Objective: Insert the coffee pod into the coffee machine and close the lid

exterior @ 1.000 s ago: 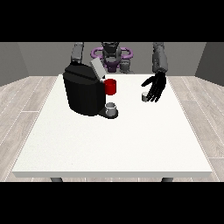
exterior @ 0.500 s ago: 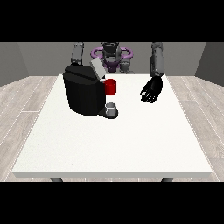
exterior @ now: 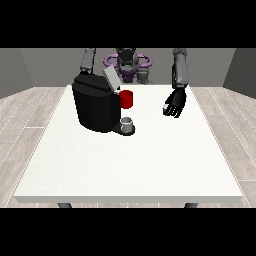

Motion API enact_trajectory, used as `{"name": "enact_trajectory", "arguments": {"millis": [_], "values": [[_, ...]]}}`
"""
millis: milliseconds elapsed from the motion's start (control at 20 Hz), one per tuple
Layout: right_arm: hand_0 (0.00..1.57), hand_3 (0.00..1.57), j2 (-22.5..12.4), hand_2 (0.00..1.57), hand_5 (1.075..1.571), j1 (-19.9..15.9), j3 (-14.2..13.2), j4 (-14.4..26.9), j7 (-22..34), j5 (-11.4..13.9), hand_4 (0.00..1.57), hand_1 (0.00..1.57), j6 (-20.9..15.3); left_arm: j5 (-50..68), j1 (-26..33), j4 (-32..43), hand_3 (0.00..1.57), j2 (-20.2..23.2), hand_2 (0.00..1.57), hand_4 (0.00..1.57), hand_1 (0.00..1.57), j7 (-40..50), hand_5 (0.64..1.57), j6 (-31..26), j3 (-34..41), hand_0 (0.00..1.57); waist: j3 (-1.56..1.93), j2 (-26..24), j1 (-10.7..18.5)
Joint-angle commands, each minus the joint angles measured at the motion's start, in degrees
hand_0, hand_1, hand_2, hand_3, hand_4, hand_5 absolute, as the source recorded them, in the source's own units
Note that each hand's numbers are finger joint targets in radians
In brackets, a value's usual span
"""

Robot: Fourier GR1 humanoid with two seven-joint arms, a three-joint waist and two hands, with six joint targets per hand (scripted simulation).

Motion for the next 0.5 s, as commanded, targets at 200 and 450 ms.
{"name": "enact_trajectory", "arguments": {"millis": [200,450], "values": [[0.0,0.0,-0.6,0.0,1.571,0.1,-0.9,3.0,2.5,2.5,0.0,0.0,-1.9,-2.7,-3.0,2.8,1.16,-2.7,1.26,0.47,1.15,-1.5,1.571,-1.5,-0.3,1.15,-0.07,-3.3,1.2],[0.0,0.0,-0.8,0.0,1.571,0.9,-1.5,4.3,1.2,3.6,0.0,0.0,-3.4,2.8,-3.3,1.7,1.35,-2.9,1.42,0.49,1.43,-8.6,1.571,-3.7,3.6,1.43,-0.08,-4.9,3.1]]}}
